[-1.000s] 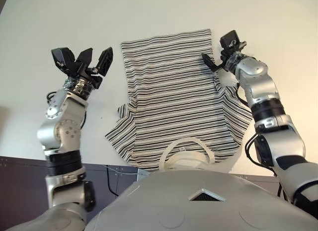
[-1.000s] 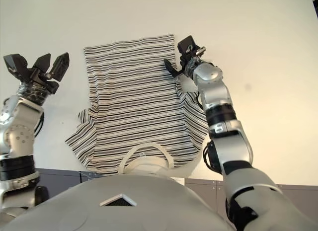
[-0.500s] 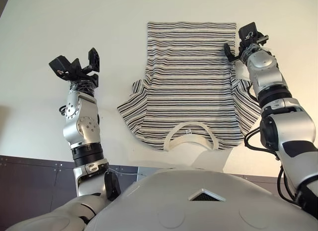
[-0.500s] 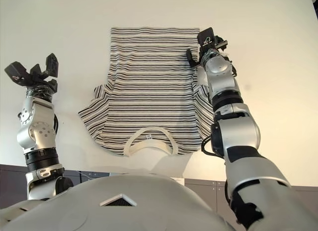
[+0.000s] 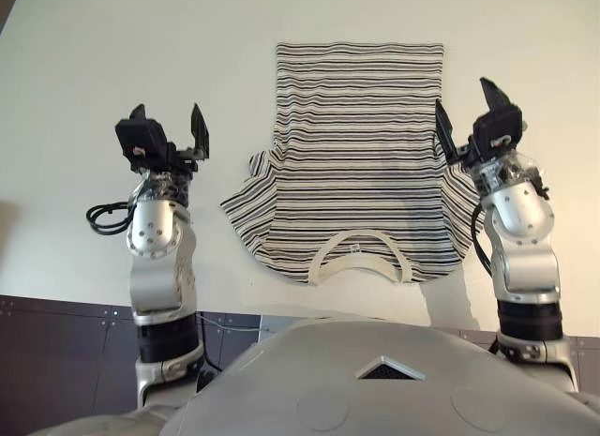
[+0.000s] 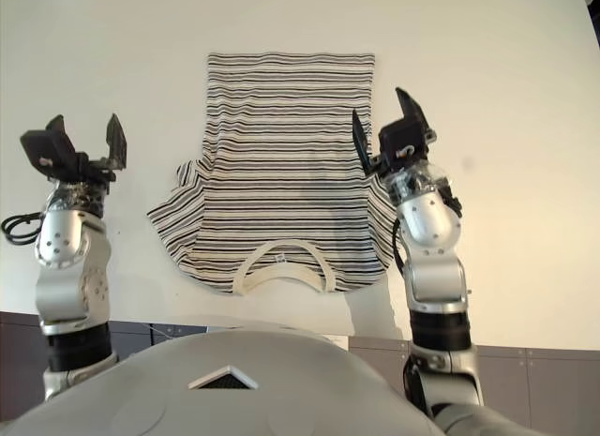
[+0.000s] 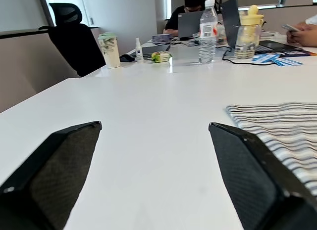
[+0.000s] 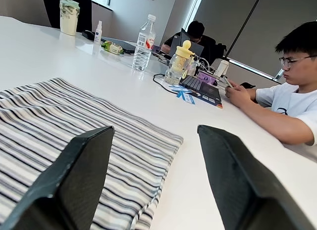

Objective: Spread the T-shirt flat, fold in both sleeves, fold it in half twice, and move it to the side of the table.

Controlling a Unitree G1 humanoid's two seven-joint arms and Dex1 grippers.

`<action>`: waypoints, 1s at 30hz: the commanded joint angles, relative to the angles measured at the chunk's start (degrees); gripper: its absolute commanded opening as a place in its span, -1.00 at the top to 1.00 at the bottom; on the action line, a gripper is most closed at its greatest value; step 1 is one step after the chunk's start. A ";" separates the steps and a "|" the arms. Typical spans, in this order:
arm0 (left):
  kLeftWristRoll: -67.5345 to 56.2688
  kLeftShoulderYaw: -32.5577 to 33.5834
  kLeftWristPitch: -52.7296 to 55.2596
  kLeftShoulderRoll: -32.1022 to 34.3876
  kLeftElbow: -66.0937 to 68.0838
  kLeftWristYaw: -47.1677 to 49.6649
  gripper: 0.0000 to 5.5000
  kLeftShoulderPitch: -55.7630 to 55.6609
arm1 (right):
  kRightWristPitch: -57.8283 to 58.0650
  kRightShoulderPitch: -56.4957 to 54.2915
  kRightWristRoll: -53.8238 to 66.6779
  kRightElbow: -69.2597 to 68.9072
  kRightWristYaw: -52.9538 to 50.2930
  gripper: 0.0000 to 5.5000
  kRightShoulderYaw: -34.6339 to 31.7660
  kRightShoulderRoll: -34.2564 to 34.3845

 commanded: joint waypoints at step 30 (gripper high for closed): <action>50.24 -19.53 -49.86 38.50 31.55 -17.15 -0.13 1.50 | -15.66 9.94 -16.60 11.09 -10.98 -0.11 -2.97 -0.85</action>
